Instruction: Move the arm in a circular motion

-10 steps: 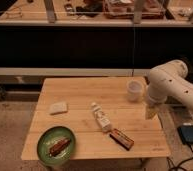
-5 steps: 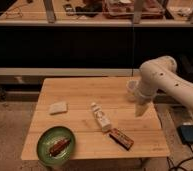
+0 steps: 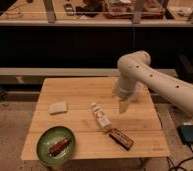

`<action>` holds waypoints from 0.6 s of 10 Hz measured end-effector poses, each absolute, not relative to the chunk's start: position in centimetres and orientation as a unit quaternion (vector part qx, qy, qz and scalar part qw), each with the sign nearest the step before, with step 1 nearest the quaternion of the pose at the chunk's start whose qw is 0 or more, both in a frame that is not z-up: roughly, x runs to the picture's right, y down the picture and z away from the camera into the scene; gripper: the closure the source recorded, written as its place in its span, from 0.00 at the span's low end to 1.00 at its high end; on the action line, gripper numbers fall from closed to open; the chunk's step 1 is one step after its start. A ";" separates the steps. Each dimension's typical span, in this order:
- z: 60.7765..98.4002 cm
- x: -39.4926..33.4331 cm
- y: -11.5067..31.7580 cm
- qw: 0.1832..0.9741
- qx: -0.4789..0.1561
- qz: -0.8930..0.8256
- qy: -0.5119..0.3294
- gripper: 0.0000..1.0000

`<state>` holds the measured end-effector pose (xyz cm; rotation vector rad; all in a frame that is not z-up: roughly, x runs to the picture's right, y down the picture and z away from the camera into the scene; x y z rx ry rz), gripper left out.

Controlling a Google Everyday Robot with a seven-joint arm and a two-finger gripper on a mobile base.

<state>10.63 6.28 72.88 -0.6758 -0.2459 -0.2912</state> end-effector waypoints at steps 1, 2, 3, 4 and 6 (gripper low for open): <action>73.4 9.1 5.7 0.921 -0.333 -0.156 -0.125 0.35; 73.7 8.1 5.5 0.919 -0.335 -0.163 -0.130 0.35; 74.1 6.6 5.1 0.915 -0.339 -0.172 -0.138 0.35; 74.5 5.4 4.8 0.911 -0.342 -0.180 -0.146 0.35; 75.3 3.4 3.7 0.906 -0.342 -0.192 -0.161 0.35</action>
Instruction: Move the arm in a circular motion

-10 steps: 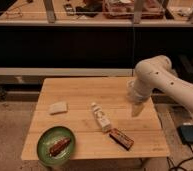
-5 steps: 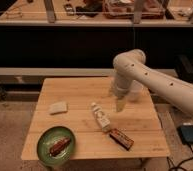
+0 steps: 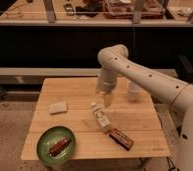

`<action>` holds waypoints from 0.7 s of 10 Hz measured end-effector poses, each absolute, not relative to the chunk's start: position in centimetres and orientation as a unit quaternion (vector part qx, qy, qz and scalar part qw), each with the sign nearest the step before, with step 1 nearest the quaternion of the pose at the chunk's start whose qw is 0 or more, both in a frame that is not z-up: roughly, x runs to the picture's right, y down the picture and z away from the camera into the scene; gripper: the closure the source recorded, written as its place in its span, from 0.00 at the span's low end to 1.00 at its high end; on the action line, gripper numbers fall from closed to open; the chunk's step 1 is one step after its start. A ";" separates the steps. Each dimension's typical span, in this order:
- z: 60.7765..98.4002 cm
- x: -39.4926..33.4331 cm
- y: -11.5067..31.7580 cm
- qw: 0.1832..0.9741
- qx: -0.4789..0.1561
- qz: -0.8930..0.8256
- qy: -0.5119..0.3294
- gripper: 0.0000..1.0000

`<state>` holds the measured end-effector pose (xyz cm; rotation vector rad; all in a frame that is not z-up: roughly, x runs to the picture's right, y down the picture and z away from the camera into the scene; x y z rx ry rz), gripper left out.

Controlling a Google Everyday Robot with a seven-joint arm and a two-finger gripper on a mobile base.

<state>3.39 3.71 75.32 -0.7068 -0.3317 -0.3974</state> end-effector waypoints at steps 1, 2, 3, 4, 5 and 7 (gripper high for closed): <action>76.1 3.0 2.7 0.907 -0.335 -0.196 -0.161 0.35; 77.3 3.7 0.8 0.915 -0.320 -0.191 -0.153 0.35; 78.4 5.1 -0.8 0.923 -0.306 -0.180 -0.145 0.35; 79.5 7.0 -2.6 0.933 -0.289 -0.165 -0.133 0.35; 80.7 10.2 -4.7 0.945 -0.270 -0.143 -0.114 0.35; 82.4 18.8 -7.8 0.966 -0.239 -0.077 -0.068 0.35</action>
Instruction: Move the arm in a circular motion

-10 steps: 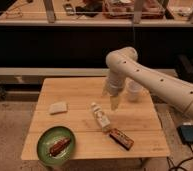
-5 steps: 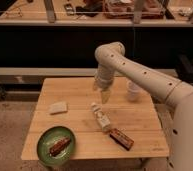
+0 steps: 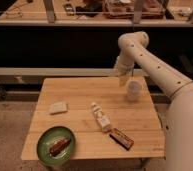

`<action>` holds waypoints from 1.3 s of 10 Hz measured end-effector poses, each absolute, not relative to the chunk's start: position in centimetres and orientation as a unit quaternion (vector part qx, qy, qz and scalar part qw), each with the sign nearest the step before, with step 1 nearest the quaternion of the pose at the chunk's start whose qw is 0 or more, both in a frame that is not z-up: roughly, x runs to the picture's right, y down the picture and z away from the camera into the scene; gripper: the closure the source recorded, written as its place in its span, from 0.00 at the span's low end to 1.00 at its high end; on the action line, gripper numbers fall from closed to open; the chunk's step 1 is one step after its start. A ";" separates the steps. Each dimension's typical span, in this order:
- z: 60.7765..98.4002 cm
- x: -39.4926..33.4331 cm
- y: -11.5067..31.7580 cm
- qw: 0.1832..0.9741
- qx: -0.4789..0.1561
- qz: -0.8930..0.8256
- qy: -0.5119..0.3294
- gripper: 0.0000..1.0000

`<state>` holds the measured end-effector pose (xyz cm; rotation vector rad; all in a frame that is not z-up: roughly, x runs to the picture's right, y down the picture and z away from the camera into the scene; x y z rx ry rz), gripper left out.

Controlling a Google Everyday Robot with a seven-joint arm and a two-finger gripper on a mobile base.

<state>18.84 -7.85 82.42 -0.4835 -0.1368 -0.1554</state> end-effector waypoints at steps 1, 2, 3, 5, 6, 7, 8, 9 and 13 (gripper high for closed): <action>82.6 23.2 -8.2 0.971 -0.233 -0.039 -0.045 0.35; 82.1 28.6 -7.7 0.973 -0.229 0.010 -0.018 0.35; 81.5 31.6 -7.0 0.973 -0.229 0.037 -0.003 0.35; 79.0 38.1 -3.8 0.967 -0.232 0.098 0.031 0.35; 77.5 40.5 -1.7 0.963 -0.235 0.121 0.045 0.35; 76.3 41.6 0.0 0.961 -0.238 0.133 0.053 0.35; 74.6 41.8 2.6 0.958 -0.242 0.140 0.058 0.35; 73.5 40.9 4.3 0.958 -0.246 0.135 0.058 0.35; 70.7 26.2 11.9 0.960 -0.280 -0.020 0.011 0.35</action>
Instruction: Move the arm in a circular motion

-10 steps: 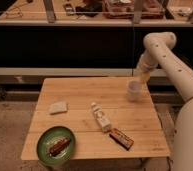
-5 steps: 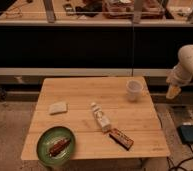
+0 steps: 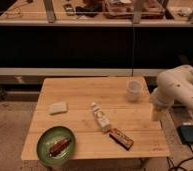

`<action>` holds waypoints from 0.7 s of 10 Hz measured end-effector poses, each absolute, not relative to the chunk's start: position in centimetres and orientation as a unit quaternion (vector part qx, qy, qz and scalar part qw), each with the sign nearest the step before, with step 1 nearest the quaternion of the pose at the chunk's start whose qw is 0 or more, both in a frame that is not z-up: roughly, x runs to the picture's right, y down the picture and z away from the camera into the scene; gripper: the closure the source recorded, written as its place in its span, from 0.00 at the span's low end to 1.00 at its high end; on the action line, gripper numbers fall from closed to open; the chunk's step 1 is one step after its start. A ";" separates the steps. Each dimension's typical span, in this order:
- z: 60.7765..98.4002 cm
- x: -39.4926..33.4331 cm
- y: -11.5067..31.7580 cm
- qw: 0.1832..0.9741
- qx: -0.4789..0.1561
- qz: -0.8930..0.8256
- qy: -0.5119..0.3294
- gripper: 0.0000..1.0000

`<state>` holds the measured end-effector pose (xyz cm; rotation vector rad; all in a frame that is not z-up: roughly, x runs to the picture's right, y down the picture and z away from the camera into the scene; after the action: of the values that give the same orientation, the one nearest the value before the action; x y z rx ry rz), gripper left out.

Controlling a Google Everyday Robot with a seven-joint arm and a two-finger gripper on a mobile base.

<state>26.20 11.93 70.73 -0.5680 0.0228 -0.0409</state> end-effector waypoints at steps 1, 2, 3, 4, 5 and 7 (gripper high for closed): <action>70.5 22.4 13.0 0.956 -0.285 -0.067 -0.002 0.35; 70.3 17.6 13.8 0.949 -0.288 -0.125 -0.020 0.35; 70.3 14.2 13.8 0.944 -0.287 -0.162 -0.033 0.35; 70.2 9.7 13.6 0.935 -0.284 -0.208 -0.052 0.35; 70.1 6.7 13.2 0.927 -0.282 -0.237 -0.065 0.35; 70.6 -1.3 11.2 0.908 -0.277 -0.298 -0.102 0.35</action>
<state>-1.34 11.23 70.59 -0.5710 -0.2114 -0.6142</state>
